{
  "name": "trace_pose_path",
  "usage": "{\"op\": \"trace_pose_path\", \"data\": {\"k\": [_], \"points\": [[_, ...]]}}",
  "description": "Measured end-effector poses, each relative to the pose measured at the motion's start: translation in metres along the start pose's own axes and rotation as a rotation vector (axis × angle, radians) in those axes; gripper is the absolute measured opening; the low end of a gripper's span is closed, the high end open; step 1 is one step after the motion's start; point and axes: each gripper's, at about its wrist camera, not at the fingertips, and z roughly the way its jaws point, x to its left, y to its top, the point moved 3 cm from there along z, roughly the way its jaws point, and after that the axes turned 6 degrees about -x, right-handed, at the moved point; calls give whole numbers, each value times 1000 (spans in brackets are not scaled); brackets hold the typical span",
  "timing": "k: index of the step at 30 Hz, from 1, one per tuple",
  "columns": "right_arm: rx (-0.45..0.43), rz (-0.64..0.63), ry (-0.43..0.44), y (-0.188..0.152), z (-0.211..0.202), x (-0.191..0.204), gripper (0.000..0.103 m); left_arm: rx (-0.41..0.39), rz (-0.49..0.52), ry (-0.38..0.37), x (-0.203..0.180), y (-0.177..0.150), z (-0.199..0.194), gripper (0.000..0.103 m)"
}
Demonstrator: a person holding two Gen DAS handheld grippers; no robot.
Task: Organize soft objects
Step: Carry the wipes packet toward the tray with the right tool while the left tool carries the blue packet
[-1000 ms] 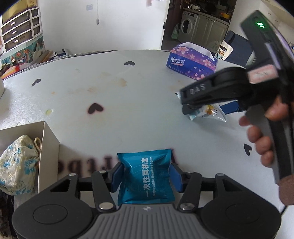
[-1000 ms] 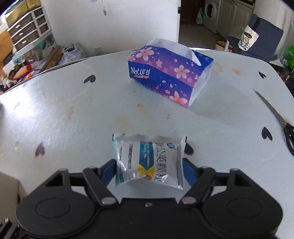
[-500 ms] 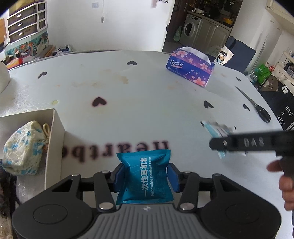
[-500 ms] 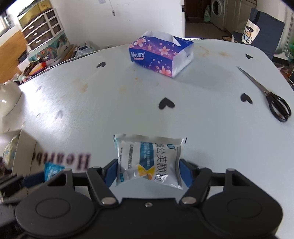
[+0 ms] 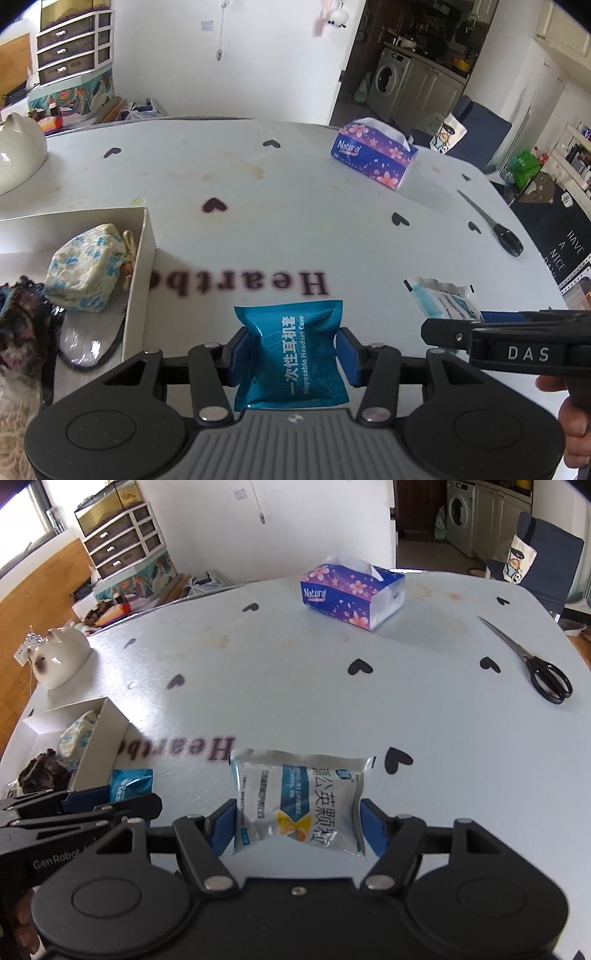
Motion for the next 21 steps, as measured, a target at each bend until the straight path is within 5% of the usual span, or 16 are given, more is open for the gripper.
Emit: {"op": "trace_pose_path", "data": {"k": [12,21], "points": [[-64,42,-32,-11,-35,16,71,-58,-20,-51,23,-1,-38,50],[-106,107,-97,-11,-41,72,71,-93,6,-99,92,20,-64,50]]}}
